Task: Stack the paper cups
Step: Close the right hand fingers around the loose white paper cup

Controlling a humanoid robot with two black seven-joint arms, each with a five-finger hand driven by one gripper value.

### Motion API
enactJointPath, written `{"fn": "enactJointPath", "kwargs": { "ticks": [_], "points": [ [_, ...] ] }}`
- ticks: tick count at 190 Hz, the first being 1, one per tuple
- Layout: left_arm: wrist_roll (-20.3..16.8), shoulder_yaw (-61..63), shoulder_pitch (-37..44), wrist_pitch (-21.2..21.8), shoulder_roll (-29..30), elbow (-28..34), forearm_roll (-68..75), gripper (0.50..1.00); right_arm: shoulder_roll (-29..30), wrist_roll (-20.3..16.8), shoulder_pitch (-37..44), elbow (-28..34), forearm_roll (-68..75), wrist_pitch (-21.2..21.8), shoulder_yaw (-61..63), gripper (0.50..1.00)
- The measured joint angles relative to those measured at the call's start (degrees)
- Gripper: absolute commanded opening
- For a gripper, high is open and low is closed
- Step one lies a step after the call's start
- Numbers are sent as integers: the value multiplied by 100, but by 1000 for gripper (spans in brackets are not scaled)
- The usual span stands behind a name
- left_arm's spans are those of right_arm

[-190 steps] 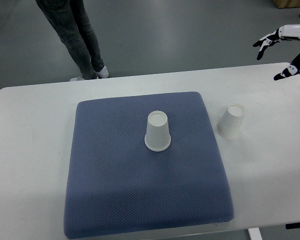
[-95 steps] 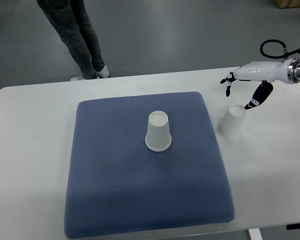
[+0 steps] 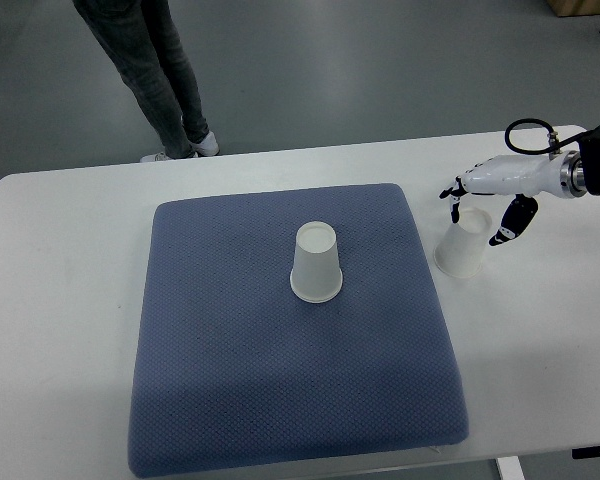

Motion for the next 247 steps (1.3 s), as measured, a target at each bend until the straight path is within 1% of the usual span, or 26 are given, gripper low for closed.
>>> {"fn": "enactJointPath", "kwargs": {
  "ticks": [20,83,181,221,247],
  "points": [
    [0,0,-1,0,0,0,0,1000,189,-4,-72,-202,-156,-159,0,905],
    [0,0,-1,0,0,0,0,1000,530,-7,-257,-464,-200,-338,9,905],
    [0,0,0,0,0,0,0,1000,687,1,-616,-852,-194,-845,30,905],
    [0,0,0,0,0,0,0,1000,801,1,-757,-1038,-187,-1043,49,895],
    [0,0,0,0,0,0,0,1000,840,1,-819,-1133,-184,-1122,53,872]
  ]
}}
